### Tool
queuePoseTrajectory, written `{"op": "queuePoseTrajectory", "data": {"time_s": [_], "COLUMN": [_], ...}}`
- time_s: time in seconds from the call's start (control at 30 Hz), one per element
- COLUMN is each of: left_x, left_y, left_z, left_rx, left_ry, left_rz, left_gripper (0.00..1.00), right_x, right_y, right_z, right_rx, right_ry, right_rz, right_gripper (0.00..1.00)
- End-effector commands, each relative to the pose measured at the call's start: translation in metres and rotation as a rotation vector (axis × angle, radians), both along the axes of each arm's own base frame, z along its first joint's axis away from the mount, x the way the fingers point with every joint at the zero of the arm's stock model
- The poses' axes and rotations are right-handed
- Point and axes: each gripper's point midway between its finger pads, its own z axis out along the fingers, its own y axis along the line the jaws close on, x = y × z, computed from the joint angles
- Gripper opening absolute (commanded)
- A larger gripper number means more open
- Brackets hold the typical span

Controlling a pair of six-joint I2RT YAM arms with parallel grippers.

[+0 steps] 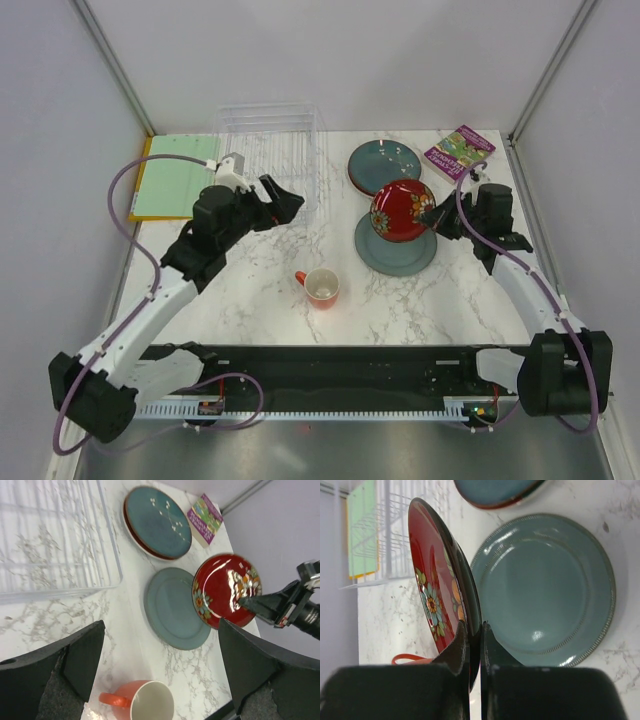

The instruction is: Unload the plates from the dish rack

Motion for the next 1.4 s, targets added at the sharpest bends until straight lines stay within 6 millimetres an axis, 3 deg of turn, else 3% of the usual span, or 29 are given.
{"op": "queuePoseTrajectory", "data": {"time_s": [0.0, 0.13, 0.33, 0.5, 0.8, 0.87, 0.9, 1.03, 1.1, 1.27, 1.37], "left_x": [-0.017, -0.033, -0.046, -0.05, -0.052, -0.052, -0.052, -0.053, -0.054, -0.057, -0.059], "left_y": [0.044, 0.058, 0.073, 0.075, 0.077, 0.077, 0.077, 0.077, 0.077, 0.078, 0.081], "left_z": [0.011, 0.016, 0.004, -0.011, -0.016, -0.018, -0.019, -0.025, -0.028, -0.034, -0.036], "left_rx": [0.113, 0.123, 0.153, 0.156, 0.164, 0.163, 0.163, 0.165, 0.166, 0.17, 0.181], "left_ry": [-0.113, -0.157, -0.153, -0.123, -0.116, -0.111, -0.109, -0.092, -0.086, -0.071, -0.068], "left_rz": [0.118, 0.135, 0.167, 0.171, 0.175, 0.175, 0.175, 0.174, 0.173, 0.171, 0.178], "left_gripper": [1.0, 1.0, 1.0, 1.0, 1.0, 1.0, 1.0, 1.0, 1.0, 1.0, 1.0], "right_x": [0.003, 0.005, 0.001, 0.002, 0.001, -0.002, -0.004, -0.009, -0.012, -0.015, -0.016], "right_y": [-0.003, -0.011, -0.012, -0.008, -0.002, -0.002, -0.004, -0.008, -0.014, -0.026, -0.031], "right_z": [-0.013, -0.034, -0.068, -0.092, -0.127, -0.138, -0.142, -0.16, -0.166, -0.172, -0.176], "right_rx": [-0.027, -0.055, -0.057, -0.044, -0.01, -0.011, -0.015, -0.041, -0.067, -0.124, -0.147], "right_ry": [0.01, 0.06, 0.148, 0.197, 0.279, 0.313, 0.327, 0.389, 0.408, 0.445, 0.466], "right_rz": [-0.005, -0.029, -0.013, 0.011, 0.03, 0.028, 0.024, 0.013, -0.015, -0.067, -0.08], "right_gripper": [0.0, 0.0, 0.0, 0.0, 0.0, 0.05, 0.13, 0.13, 0.2, 0.35, 0.37]}}
